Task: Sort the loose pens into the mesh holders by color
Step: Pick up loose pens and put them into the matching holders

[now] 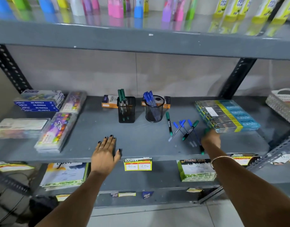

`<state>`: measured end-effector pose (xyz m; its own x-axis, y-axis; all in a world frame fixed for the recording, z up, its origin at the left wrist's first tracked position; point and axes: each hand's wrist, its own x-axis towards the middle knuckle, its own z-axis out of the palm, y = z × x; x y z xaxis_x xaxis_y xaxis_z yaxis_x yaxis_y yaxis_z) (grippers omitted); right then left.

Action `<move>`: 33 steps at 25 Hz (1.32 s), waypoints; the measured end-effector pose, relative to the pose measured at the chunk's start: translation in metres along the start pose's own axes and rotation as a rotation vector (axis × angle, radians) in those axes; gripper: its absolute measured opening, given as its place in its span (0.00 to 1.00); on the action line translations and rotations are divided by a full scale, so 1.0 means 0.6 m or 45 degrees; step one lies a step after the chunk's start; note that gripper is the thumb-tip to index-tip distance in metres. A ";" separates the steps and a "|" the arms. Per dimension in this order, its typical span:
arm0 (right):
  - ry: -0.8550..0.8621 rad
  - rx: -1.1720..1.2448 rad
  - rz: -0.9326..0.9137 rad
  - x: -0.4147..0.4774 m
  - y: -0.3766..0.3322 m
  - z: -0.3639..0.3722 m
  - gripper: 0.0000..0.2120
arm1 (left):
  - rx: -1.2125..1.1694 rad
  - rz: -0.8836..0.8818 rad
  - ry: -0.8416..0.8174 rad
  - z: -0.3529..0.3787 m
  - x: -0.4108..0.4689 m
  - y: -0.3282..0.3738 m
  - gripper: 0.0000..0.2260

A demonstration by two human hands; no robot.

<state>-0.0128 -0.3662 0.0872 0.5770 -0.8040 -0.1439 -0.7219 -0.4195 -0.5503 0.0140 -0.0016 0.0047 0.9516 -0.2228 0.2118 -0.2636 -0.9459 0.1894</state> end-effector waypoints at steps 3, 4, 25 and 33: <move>0.052 0.045 -0.013 -0.003 -0.021 -0.013 0.15 | 0.004 -0.009 0.017 0.000 0.000 0.001 0.28; 0.085 0.093 -0.037 -0.003 -0.037 -0.018 0.15 | -0.007 -0.020 0.002 -0.002 -0.001 0.003 0.28; -0.281 -0.171 -0.883 -0.122 -0.451 0.192 0.12 | -0.149 -0.020 0.082 0.018 0.000 -0.002 0.25; -0.380 -0.373 -0.876 -0.144 -0.447 0.215 0.14 | -0.136 -0.001 0.122 0.024 0.001 -0.004 0.26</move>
<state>0.1806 -0.1299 0.1412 0.9767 -0.1960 -0.0873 -0.2144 -0.9065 -0.3636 0.0177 -0.0030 -0.0096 0.9337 -0.1935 0.3012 -0.2829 -0.9144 0.2895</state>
